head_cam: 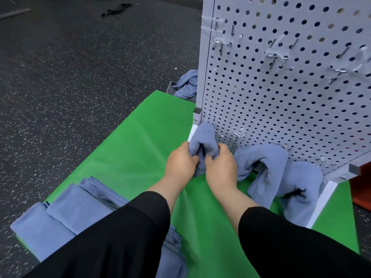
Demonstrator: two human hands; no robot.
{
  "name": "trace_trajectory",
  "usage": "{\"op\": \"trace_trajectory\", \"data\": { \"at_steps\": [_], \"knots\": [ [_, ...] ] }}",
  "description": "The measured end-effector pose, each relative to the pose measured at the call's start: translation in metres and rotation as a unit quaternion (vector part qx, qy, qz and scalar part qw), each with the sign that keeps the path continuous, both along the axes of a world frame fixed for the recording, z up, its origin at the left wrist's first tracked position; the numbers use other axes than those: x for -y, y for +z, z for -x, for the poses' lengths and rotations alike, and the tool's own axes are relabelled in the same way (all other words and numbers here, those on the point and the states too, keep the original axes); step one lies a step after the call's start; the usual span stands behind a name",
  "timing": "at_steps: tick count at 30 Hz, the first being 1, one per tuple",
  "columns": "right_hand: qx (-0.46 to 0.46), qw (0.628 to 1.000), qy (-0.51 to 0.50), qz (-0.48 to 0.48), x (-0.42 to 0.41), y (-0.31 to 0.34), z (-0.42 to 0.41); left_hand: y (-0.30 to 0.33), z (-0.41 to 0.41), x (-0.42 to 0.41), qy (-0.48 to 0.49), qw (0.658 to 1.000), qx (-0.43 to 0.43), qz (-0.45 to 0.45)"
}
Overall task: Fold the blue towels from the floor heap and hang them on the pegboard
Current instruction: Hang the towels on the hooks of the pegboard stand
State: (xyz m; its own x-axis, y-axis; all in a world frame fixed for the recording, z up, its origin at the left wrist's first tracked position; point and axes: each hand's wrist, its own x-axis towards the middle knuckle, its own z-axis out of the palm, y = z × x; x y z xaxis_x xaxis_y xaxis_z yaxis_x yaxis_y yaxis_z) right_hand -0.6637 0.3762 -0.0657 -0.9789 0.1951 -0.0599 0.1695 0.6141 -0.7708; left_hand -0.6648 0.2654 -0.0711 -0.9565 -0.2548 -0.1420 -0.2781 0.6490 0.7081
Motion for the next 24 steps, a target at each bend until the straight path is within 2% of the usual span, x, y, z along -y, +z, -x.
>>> {"op": "trace_trajectory", "data": {
  "at_steps": [5, 8, 10, 13, 16, 19, 24],
  "knots": [
    [0.007, 1.0, -0.028, 0.004, -0.004, 0.002, -0.004, -0.006, -0.002, 0.0, 0.002, 1.0, -0.001, 0.014],
    [0.03, 0.999, 0.021, 0.004, -0.003, 0.003, -0.013, -0.006, -0.006, 0.005, -0.018, 0.999, 0.027, 0.034],
    [0.045, 0.997, 0.067, -0.019, -0.002, -0.001, -0.026, -0.004, -0.01, 0.015, -0.031, 0.994, 0.052, 0.088],
    [0.043, 0.995, 0.081, -0.034, -0.004, -0.005, -0.046, -0.001, -0.018, 0.03, -0.062, 0.975, 0.104, 0.185],
    [0.051, 0.994, 0.09, -0.045, -0.006, -0.003, -0.065, 0.002, -0.033, 0.047, -0.096, 0.959, 0.137, 0.228],
    [0.034, 0.992, 0.109, -0.052, -0.008, 0.007, -0.079, 0.018, -0.054, 0.068, -0.106, 0.954, 0.123, 0.252],
    [-0.029, 0.983, 0.177, -0.044, 0.006, 0.036, -0.1, 0.059, -0.094, 0.115, -0.085, 0.953, 0.045, 0.287]
  ]
}}
